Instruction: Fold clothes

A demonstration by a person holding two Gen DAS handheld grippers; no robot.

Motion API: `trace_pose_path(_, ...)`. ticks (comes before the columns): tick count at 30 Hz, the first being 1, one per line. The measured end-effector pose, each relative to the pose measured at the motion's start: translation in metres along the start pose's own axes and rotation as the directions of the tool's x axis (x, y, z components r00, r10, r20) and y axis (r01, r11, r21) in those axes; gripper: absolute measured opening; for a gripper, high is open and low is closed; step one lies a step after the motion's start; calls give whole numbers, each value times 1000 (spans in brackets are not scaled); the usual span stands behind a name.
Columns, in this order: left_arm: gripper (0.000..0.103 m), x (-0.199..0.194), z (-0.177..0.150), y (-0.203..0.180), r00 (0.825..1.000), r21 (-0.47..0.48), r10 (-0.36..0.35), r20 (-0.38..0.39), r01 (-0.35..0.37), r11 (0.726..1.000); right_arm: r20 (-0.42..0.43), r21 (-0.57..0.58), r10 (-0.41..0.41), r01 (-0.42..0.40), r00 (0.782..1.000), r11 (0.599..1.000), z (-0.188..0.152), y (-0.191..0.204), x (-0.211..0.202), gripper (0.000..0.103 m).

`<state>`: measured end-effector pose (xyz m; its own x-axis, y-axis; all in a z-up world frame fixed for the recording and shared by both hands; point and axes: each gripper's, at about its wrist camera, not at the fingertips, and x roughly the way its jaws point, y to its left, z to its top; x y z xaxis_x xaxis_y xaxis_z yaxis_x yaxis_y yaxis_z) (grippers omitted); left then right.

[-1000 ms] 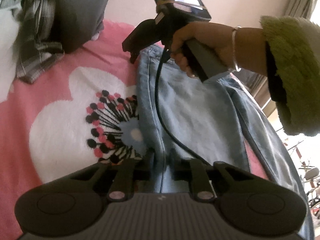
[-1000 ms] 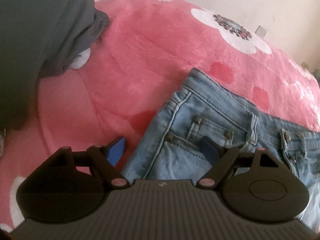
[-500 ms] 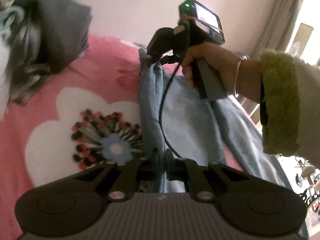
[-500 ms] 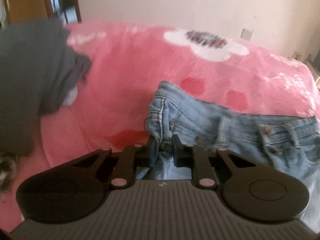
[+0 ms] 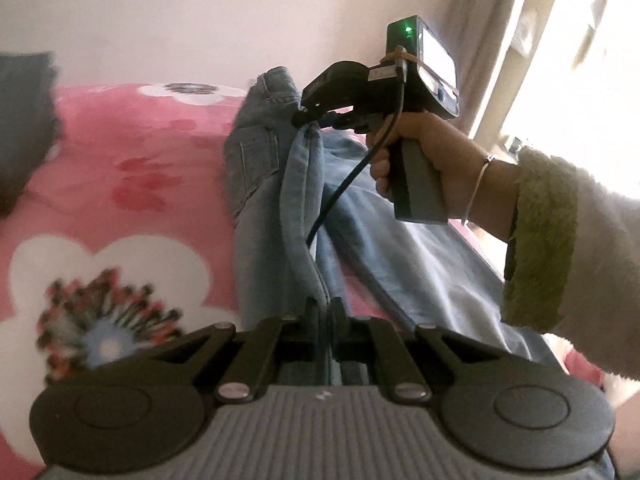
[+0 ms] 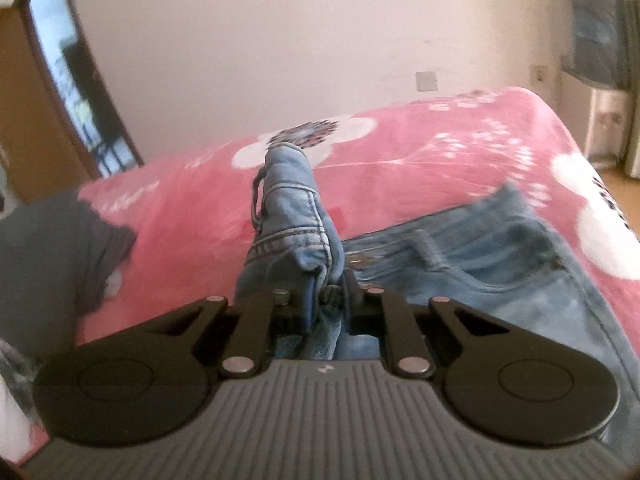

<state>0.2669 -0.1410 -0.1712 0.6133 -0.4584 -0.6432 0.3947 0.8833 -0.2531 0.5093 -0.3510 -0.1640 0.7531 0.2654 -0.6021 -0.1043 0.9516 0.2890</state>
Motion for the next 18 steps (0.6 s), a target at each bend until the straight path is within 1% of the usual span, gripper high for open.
trace_pose_path(3, 6, 14, 6, -10, 999, 47, -19, -51, 21, 999, 15, 64, 2, -3, 1000, 998, -2, -32, -3, 11)
trace_pose_path(7, 6, 19, 1, -18, 996, 92, -21, -82, 28, 995, 29, 130, 9, -13, 1000, 991, -5, -68, -5, 11)
trace_pose_path(9, 6, 22, 1, -24, 995, 110, -21, -96, 32, 993, 29, 155, 22, -26, 999, 988, -5, -80, -4, 11)
trace_pose_path(14, 6, 25, 3, -20, 994, 152, -23, -105, 39, 988, 50, 176, 37, -46, 998, 983, 1, -100, -5, 11)
trace_pose_path(18, 6, 23, 3, -15, 993, 156, -42, -110, 59, 986, 56, 195, 35, -46, 998, 980, 7, -116, -6, 11)
